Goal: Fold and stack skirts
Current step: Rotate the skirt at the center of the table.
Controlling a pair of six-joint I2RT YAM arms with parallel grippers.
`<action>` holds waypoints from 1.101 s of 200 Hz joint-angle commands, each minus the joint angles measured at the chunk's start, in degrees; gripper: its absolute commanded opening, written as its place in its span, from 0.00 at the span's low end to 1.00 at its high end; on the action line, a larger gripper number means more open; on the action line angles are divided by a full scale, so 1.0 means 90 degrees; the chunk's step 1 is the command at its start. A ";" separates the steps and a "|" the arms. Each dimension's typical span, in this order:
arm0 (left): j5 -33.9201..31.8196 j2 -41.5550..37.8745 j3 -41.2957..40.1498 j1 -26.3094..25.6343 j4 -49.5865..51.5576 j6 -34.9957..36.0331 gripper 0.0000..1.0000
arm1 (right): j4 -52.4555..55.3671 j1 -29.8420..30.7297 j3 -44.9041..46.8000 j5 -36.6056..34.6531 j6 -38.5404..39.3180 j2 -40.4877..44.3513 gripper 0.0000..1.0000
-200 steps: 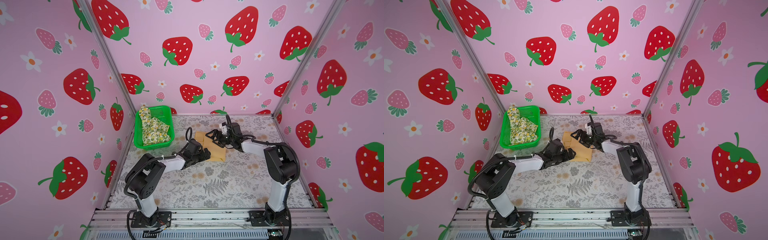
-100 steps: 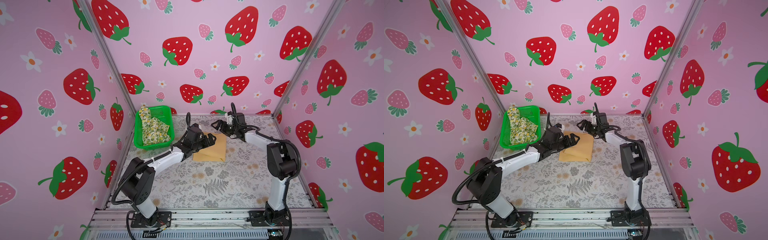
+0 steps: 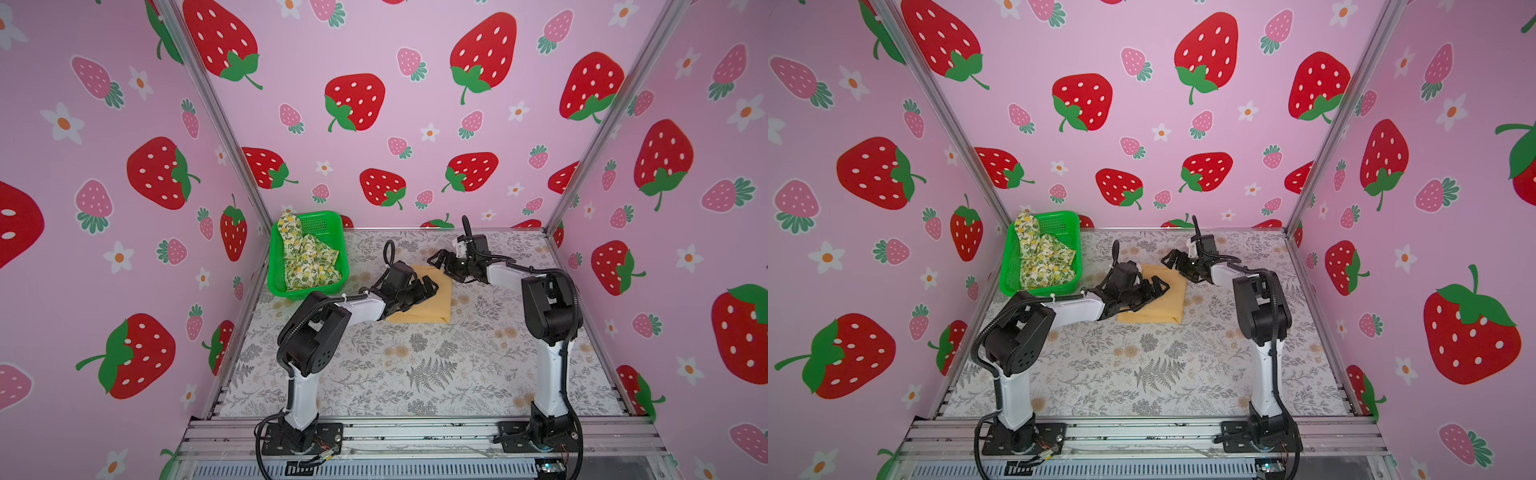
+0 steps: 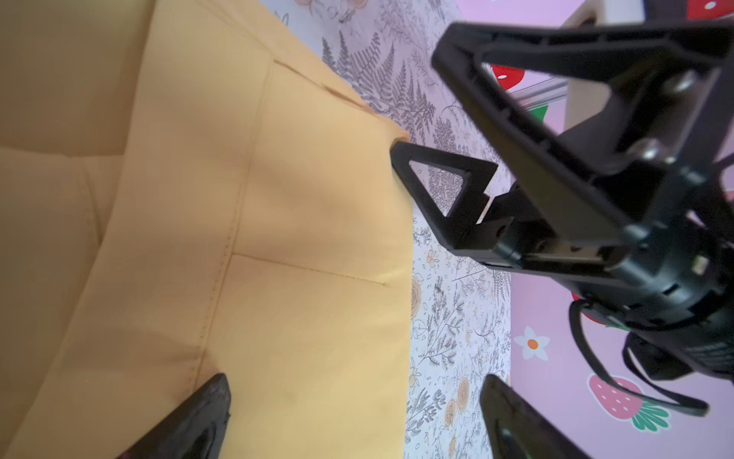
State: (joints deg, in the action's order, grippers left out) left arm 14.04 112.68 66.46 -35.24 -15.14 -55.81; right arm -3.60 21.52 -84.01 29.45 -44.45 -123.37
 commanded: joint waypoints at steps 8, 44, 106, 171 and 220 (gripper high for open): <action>-0.0010 -0.0351 -0.0567 -0.0016 -0.0244 -0.0249 0.99 | -0.0144 -0.0003 -0.0099 0.0177 0.0019 0.0124 1.00; -0.0208 -0.0654 -0.1226 -0.0039 -0.0301 -0.0264 0.99 | -0.0250 0.0050 -0.0090 0.0265 -0.0005 -0.0022 1.00; -0.0316 -0.0218 -0.1272 0.0106 -0.0302 -0.0239 0.99 | -0.1359 0.0266 0.1632 0.0166 -0.0378 0.0418 1.00; -0.0201 0.0178 -0.0437 0.0594 0.0684 0.0242 0.99 | -0.3110 0.0627 0.4250 -0.0580 -0.1192 0.1906 1.00; 0.0061 0.0441 0.0772 0.0817 0.1844 0.1061 1.00 | -0.3224 0.1572 0.5172 -0.1889 -0.1224 0.2993 1.00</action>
State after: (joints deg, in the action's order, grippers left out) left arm 13.96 114.08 68.71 -28.56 -9.30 -51.22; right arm -31.38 31.14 -39.68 20.14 -53.71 -99.53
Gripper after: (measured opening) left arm 0.995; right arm 0.995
